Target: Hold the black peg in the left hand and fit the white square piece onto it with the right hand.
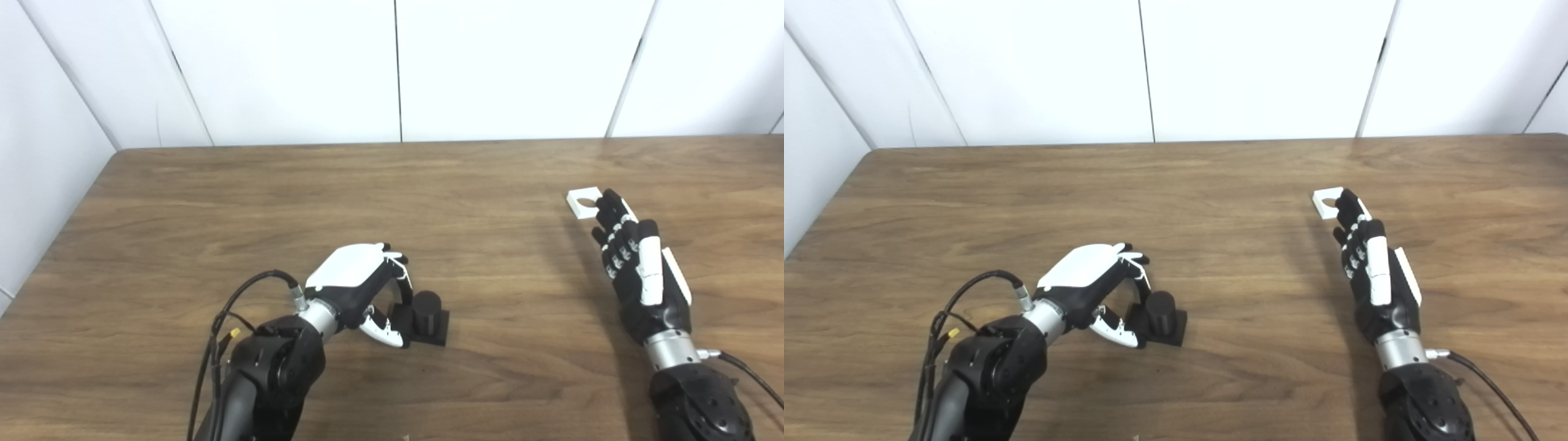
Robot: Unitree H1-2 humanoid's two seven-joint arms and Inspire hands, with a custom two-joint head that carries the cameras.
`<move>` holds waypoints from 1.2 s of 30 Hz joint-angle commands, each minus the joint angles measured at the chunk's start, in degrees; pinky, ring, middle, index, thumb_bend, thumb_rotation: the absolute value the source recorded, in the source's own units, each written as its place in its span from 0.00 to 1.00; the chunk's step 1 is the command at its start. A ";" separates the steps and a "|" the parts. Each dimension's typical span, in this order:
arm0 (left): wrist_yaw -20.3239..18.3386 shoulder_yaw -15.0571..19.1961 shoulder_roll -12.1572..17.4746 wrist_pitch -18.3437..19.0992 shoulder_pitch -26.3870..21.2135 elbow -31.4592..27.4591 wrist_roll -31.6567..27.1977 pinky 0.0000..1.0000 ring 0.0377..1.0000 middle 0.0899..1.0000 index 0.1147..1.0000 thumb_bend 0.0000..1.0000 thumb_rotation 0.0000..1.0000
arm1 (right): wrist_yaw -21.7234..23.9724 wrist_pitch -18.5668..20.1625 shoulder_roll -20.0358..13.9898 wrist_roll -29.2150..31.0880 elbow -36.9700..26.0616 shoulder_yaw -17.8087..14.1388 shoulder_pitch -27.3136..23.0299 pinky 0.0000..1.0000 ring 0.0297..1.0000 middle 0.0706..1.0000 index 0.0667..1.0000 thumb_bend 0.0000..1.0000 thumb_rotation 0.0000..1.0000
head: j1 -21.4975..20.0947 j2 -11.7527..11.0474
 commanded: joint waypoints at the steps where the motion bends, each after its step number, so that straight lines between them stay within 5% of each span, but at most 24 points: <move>1: 0.99 -0.04 -0.48 0.80 -0.39 -1.81 1.59 1.00 1.00 0.89 0.41 0.52 0.05 | 0.50 0.40 1.77 1.32 3.26 0.72 4.93 1.00 1.00 0.97 0.96 0.66 1.00 | 0.01 0.04; 25: 6.03 0.42 -8.28 4.98 4.06 -1.05 8.82 1.00 1.00 0.90 0.42 0.52 0.05 | 1.31 2.16 0.08 1.36 3.16 0.50 3.59 1.00 1.00 0.98 0.96 0.66 1.00 | 0.46 0.15; 28: 6.32 0.42 -8.41 4.84 4.26 -0.88 8.83 1.00 1.00 0.90 0.42 0.52 0.05 | -0.37 1.94 -1.45 -4.21 2.13 1.79 3.72 0.98 0.98 0.96 0.95 0.68 0.95 | 0.55 0.05; 32: 6.45 0.42 -8.24 4.74 4.25 -0.92 8.56 1.00 1.00 0.90 0.42 0.52 0.05 | -1.64 2.77 -3.90 -9.98 -2.04 2.90 3.07 0.92 0.96 0.94 0.91 0.65 0.77 | 0.51 0.19; 36: 6.64 0.47 -8.22 4.75 4.31 -0.83 8.13 1.00 1.00 0.90 0.42 0.52 0.05 | -2.28 5.16 -6.33 -15.11 -5.78 3.32 1.36 0.86 0.94 0.94 0.91 0.64 0.75 | -0.03 -0.03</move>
